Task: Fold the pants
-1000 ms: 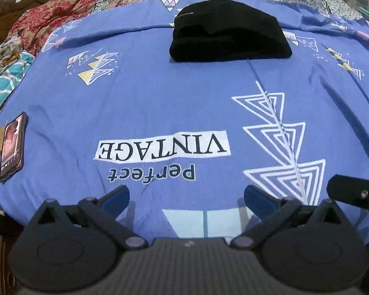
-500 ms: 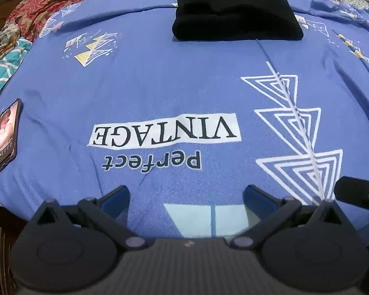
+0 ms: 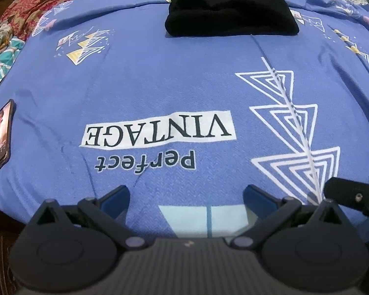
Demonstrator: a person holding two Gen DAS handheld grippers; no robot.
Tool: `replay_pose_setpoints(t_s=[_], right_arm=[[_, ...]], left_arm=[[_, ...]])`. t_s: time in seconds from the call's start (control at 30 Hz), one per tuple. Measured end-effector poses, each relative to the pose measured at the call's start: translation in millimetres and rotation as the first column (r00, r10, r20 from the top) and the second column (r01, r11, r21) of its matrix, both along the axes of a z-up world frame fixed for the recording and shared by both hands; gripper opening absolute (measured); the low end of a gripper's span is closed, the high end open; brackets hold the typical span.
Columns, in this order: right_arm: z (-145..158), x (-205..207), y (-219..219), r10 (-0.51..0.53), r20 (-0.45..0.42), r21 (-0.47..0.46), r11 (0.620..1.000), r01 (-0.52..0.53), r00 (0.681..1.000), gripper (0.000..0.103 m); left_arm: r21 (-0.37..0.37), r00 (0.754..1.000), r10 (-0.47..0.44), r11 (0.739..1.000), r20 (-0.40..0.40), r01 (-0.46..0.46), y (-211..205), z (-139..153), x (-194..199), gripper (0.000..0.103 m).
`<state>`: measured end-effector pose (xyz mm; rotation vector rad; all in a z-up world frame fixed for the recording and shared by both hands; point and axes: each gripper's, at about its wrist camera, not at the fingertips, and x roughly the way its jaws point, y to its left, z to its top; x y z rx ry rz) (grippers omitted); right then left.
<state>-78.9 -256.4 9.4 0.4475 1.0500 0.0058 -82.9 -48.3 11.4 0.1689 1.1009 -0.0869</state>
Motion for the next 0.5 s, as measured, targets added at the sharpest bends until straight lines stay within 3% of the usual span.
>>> replay_pose_setpoints(t_s=[0.2, 0.33, 0.4, 0.5], right_arm=[[0, 1, 1, 0.011, -0.014, 0.003, 1.0, -0.011, 1.0, 0.103], [5, 3, 3, 0.072, -0.038, 0.013, 0.997, -0.072, 0.997, 0.103], [14, -3, -2, 0.034, 0.023, 0.047, 0.998, -0.035, 0.999, 0.103], [37, -12, 0, 0.009, 0.14, -0.029, 1.0, -0.005, 0.99, 0.103]], left_arm=[[-0.004, 1.0, 0.003, 1.0, -0.003, -0.003, 0, 4, -1, 0.103], [0.008, 0.998, -0.013, 1.0, 0.054, 0.013, -3, 17, -9, 0.103], [0.011, 0.996, -0.025, 1.0, 0.09, 0.024, -4, 26, -14, 0.103], [0.019, 0.993, -0.034, 0.999, 0.117, 0.032, -4, 39, -20, 0.103]])
